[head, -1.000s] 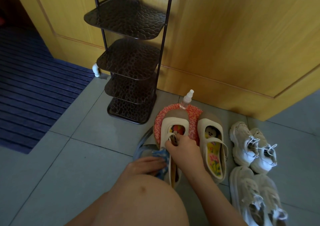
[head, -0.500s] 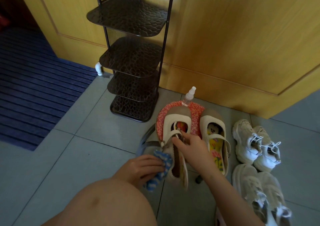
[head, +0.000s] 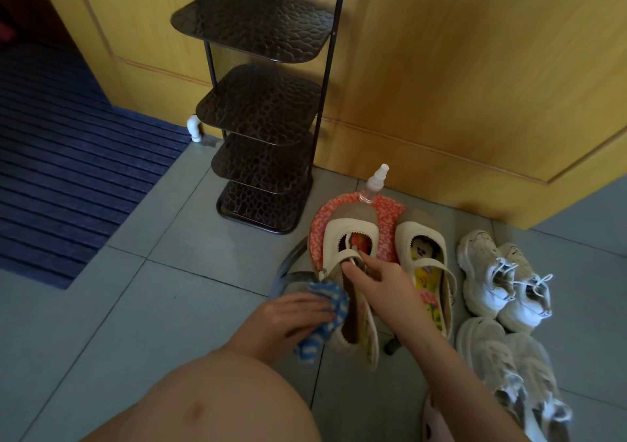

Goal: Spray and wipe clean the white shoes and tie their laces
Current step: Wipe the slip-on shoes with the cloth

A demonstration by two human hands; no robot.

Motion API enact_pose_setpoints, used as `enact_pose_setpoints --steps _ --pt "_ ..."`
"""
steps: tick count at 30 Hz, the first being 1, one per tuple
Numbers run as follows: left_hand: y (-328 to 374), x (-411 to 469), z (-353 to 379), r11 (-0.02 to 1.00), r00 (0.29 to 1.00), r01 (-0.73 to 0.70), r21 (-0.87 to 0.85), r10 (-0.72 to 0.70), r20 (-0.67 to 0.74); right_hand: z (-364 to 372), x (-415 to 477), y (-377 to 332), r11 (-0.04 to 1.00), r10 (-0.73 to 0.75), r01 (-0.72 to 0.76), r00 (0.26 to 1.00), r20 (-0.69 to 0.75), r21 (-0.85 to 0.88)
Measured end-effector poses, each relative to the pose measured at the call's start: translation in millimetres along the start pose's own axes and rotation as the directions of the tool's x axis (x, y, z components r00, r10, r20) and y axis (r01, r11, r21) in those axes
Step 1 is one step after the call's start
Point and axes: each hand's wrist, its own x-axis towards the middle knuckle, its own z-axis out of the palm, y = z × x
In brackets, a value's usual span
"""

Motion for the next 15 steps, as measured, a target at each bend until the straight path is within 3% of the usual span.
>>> enact_pose_setpoints --steps 11,13,15 --pt "-4.8 -32.3 2.7 0.989 0.979 -0.143 -0.030 0.145 0.142 3.6 2.6 5.6 0.999 -0.019 0.018 1.000 -0.011 -0.044" --pt "-4.1 -36.2 -1.0 0.991 0.985 -0.132 -0.035 0.135 0.108 2.9 2.4 5.2 1.000 -0.007 0.007 1.000 -0.006 -0.022" --pt "1.5 -29.8 -8.1 0.998 0.999 -0.044 -0.054 0.043 -0.021 2.6 2.4 4.0 1.000 -0.009 0.009 1.000 -0.001 -0.008"
